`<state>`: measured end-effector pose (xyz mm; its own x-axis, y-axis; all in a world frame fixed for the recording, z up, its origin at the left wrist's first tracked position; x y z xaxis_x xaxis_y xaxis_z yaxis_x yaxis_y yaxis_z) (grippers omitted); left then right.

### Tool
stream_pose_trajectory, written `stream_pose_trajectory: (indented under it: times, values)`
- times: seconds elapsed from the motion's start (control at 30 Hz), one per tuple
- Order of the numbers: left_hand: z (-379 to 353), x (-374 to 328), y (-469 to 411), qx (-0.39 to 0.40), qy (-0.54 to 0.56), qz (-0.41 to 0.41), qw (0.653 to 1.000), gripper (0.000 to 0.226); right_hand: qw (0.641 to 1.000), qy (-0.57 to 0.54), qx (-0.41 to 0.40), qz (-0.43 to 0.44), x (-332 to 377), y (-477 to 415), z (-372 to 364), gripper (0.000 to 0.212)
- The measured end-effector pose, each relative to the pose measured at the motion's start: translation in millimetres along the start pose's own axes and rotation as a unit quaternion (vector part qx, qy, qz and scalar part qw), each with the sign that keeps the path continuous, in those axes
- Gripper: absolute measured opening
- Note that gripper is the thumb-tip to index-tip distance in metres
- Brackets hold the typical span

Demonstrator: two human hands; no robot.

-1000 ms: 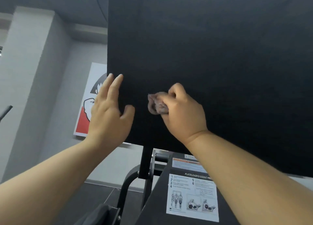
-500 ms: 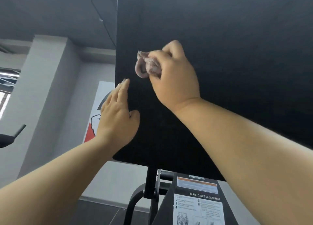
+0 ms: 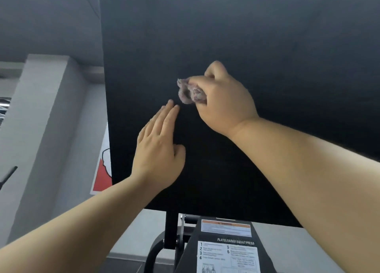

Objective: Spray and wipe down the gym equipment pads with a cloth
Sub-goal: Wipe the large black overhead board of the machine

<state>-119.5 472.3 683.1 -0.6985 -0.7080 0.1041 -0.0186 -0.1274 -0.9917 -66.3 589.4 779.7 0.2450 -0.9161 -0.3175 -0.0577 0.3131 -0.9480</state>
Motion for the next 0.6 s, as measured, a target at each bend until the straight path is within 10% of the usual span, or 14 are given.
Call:
stream_pose_trajectory:
  times: [0.6]
  values:
    - [-117, -177, -59, 0.022, -0.030, -0.213, 0.976, 0.069, 0.997, 0.031, -0.043, -0.060, -229, 115, 125, 0.039]
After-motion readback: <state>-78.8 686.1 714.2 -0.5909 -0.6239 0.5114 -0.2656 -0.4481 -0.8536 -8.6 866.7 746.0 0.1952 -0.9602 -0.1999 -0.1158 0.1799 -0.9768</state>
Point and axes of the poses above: each hand's wrist, its own y-axis away from the middle knuckle, its own z-axis out of the back of the hand, x = y × z, the point moved 5 cm from there along -y, towards the middle knuckle, and after that the axes turned 8 degrees about -z, right-handed, at the moved point
